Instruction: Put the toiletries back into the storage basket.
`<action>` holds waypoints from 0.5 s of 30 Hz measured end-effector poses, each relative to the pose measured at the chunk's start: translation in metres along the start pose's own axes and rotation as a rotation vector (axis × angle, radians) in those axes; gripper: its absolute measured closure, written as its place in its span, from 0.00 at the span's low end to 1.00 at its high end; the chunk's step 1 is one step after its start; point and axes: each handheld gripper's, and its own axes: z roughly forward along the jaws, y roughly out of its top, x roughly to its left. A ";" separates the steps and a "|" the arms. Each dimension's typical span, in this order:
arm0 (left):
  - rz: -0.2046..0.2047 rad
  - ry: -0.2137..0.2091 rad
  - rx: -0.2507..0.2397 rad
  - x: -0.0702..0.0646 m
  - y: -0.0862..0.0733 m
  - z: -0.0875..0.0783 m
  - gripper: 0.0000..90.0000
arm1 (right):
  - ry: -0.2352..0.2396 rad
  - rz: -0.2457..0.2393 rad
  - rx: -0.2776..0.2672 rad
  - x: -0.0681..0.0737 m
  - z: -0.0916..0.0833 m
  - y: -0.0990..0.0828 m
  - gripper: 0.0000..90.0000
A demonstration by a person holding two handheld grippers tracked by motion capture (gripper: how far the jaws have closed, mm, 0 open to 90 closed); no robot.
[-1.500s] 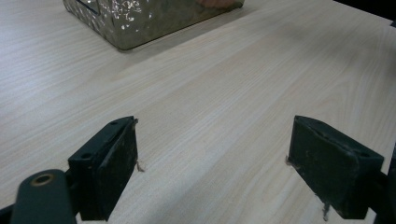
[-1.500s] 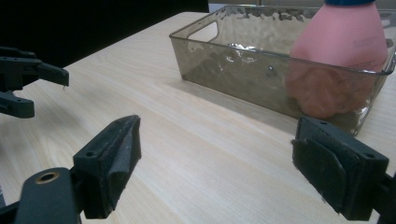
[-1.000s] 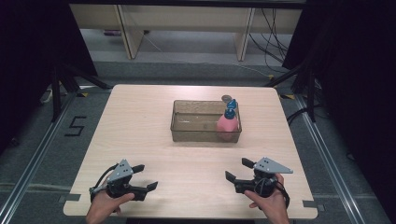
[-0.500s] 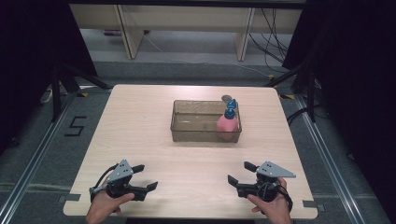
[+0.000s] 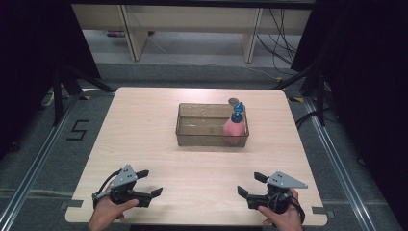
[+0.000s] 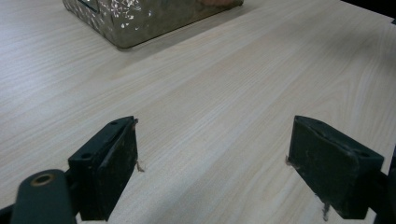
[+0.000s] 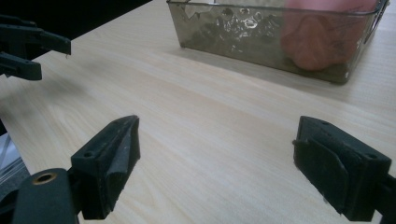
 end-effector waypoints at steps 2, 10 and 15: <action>0.001 0.000 0.001 0.000 0.000 0.000 0.17 | -0.004 -0.025 0.012 -0.002 -0.002 -0.001 0.18; 0.003 0.000 0.003 0.000 0.000 0.000 0.17 | 0.001 -0.038 0.026 -0.001 -0.004 -0.006 0.18; 0.007 0.001 0.007 0.001 0.000 -0.001 0.17 | 0.013 -0.020 0.031 0.000 -0.006 -0.010 0.18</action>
